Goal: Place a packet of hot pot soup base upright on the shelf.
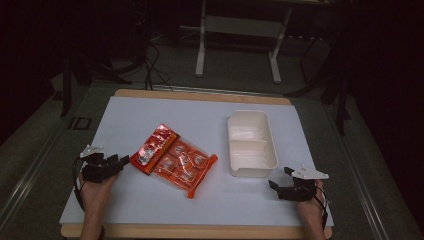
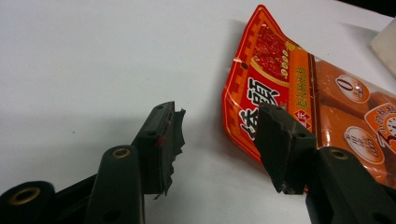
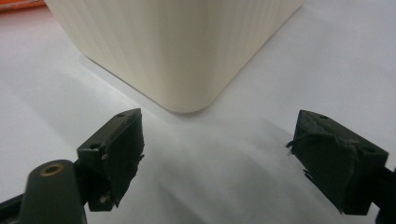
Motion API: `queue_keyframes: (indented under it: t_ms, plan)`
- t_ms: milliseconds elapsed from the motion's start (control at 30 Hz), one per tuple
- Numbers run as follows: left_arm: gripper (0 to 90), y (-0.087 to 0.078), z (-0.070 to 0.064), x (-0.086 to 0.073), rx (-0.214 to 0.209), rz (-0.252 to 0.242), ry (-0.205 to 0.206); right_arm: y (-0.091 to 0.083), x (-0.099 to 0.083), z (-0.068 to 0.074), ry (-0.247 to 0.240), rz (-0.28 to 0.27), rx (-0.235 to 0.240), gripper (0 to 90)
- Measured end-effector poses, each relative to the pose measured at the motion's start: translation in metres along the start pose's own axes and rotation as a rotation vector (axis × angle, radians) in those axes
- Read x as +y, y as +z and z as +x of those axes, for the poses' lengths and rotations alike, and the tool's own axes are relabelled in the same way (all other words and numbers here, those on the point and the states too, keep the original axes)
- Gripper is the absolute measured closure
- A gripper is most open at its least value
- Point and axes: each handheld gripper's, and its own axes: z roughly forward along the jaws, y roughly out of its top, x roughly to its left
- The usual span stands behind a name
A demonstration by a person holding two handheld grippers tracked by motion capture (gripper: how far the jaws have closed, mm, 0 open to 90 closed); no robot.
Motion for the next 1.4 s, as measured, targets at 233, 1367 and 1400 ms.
queue_keyframes:
  t_ms: [233, 1367, 1400]
  plan:
    - [48.2, 0.002, -0.001, -0.001, -0.01, 0.015, -0.003, 0.001, 0.0, -0.001, 0.006, 0.006, 0.021, 16.4]
    - [48.5, 0.028, -0.023, 0.0, -0.125, 0.097, 0.103, 0.003, 0.001, -0.004, 0.012, 0.03, 0.079, 15.7]
    - [48.5, 0.027, -0.025, 0.0, -0.128, 0.094, 0.112, 0.003, 0.001, -0.004, 0.012, 0.03, 0.079, 15.7]
